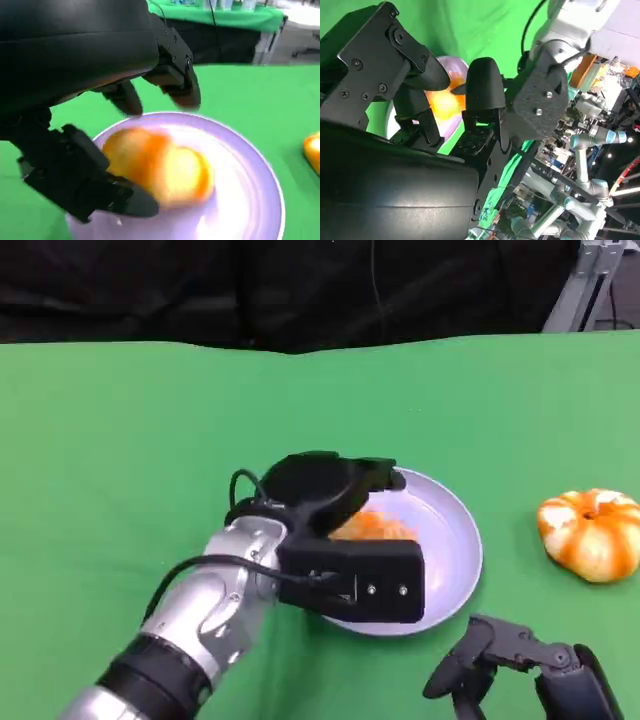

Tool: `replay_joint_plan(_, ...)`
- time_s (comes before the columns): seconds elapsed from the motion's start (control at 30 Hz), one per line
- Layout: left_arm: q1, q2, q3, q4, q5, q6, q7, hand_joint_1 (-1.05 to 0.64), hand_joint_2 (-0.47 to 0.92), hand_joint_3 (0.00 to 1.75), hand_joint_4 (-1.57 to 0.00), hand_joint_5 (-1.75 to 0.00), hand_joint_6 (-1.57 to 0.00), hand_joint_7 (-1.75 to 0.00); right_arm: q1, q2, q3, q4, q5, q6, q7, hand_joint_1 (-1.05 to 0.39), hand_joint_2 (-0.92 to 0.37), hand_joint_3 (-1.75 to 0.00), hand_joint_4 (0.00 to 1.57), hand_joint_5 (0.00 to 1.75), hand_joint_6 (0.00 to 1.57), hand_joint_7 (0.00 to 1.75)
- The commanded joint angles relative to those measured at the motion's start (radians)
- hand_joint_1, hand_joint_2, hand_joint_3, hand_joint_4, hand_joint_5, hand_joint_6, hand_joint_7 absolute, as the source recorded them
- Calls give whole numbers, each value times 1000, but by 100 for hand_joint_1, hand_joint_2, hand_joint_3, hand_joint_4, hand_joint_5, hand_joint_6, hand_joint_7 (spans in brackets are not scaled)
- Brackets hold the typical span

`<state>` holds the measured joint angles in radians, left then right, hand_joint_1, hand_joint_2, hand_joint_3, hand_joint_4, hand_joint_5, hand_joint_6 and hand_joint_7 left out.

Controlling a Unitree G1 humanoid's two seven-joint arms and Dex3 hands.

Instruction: Grasp the bread from the table and place it into the plate.

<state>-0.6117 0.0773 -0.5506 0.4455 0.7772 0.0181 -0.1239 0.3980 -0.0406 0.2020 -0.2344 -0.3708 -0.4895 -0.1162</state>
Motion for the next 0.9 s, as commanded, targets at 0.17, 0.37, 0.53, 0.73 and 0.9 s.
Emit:
replay_joint_plan(0.17,1,35,-12,-60,2,38,-71,-82,92,37,0,-19,-15,-1,8,-9,-10,-20,15,9,2,8,-21,-148,85,153,89,124)
replay_joint_plan(0.37,17,87,2,-129,-13,36,-131,-92,92,40,0,-2,-6,0,1,-7,-10,-12,15,0,-4,7,-20,-148,85,153,89,125)
replay_joint_plan(0.53,90,142,76,-260,-106,5,-162,-91,92,37,0,0,-5,0,1,-7,-11,-12,16,7,-3,7,-21,-148,85,153,89,125)
replay_joint_plan(0.73,115,162,97,-308,-148,4,-183,-91,92,37,0,0,-4,0,2,-7,-11,-13,19,10,-1,7,-21,-147,85,153,88,125)
replay_joint_plan(0.9,133,177,116,-339,-184,-4,-194,-91,92,38,0,0,-3,0,0,-9,-12,-9,21,6,-1,7,-22,-146,85,152,88,125)
